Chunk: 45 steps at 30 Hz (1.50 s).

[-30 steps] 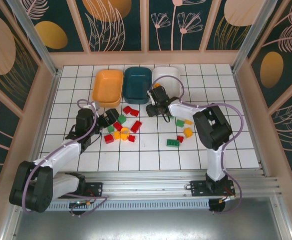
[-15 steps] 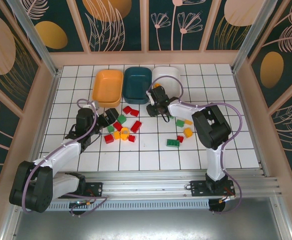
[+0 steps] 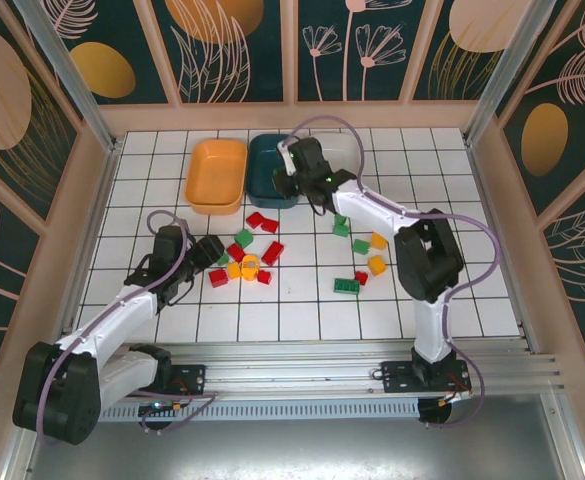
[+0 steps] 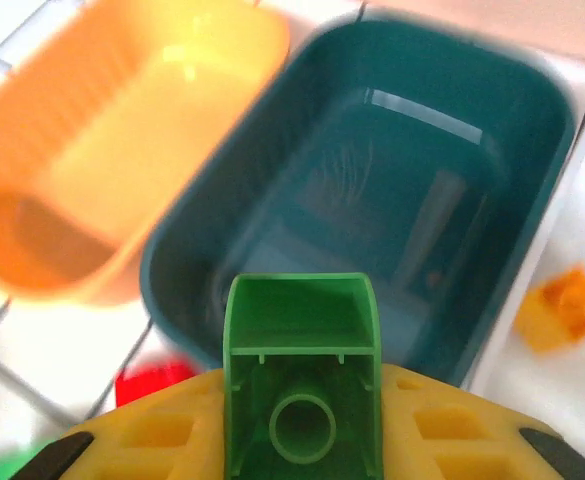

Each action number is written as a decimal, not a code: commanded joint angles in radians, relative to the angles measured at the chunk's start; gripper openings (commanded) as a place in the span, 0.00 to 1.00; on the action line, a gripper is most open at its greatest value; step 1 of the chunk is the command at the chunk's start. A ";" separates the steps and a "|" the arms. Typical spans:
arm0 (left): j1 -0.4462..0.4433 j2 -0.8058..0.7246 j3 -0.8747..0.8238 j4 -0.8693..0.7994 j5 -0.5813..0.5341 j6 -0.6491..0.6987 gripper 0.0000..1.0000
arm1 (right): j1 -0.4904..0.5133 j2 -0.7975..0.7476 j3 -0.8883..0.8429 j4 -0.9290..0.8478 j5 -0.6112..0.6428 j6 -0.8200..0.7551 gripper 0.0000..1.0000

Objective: Sort the legos into containers by color

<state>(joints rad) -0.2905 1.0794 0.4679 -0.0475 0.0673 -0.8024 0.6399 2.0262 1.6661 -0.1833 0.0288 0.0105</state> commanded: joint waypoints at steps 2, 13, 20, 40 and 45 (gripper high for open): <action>-0.037 0.007 0.009 -0.105 -0.017 0.025 0.69 | -0.037 0.210 0.215 -0.082 0.026 0.023 0.18; -0.078 0.073 -0.017 -0.092 0.001 0.040 0.70 | -0.041 0.479 0.638 -0.277 0.001 0.025 0.37; -0.121 0.155 -0.007 -0.074 -0.020 0.039 0.68 | -0.039 0.439 0.597 -0.268 0.015 0.028 0.54; -0.130 0.202 -0.030 -0.054 -0.106 0.063 0.38 | -0.001 0.017 0.056 -0.031 0.028 0.062 0.58; -0.129 0.160 0.003 -0.081 -0.107 0.067 0.29 | 0.000 -0.094 -0.082 0.022 0.044 0.079 0.58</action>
<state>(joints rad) -0.4175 1.2564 0.4442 -0.0830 -0.0170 -0.7525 0.6361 2.0079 1.6421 -0.2207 0.0387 0.0631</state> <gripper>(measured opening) 0.404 0.581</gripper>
